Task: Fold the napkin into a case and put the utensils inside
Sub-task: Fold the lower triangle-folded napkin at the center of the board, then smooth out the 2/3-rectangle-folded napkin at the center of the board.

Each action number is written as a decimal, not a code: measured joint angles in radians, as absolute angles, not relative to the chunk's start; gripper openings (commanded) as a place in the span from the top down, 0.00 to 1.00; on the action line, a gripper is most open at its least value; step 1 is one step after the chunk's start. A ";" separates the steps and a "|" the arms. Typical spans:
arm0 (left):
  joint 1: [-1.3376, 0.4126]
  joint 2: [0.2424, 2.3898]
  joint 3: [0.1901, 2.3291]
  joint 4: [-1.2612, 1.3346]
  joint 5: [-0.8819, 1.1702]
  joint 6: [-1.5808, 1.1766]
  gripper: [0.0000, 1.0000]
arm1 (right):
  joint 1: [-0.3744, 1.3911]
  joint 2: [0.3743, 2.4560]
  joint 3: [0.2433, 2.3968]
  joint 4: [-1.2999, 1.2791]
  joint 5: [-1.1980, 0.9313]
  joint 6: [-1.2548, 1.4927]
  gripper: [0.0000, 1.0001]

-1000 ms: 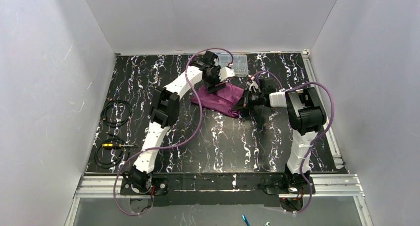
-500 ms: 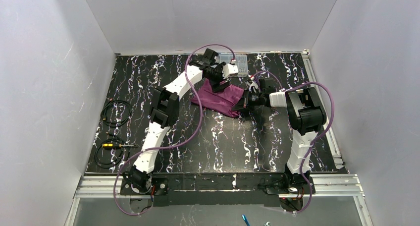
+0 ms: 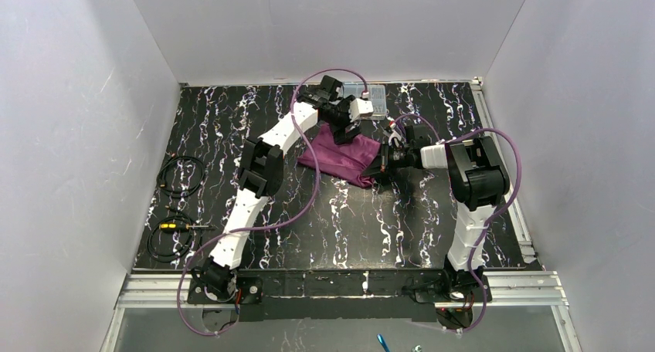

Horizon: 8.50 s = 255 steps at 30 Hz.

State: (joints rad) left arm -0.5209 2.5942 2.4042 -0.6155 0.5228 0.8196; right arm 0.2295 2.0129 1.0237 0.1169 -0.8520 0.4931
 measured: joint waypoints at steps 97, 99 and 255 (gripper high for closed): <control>-0.475 2.220 1.796 -0.986 0.452 0.968 1.00 | 0.264 1.893 1.343 -0.293 -0.649 0.319 0.10; -0.475 2.220 1.794 -0.986 0.452 0.968 1.00 | 0.264 1.893 1.365 -0.298 -0.637 0.312 0.26; -0.448 2.300 1.904 -0.867 0.355 0.766 1.00 | 0.384 1.680 1.191 -0.415 -0.247 0.149 0.38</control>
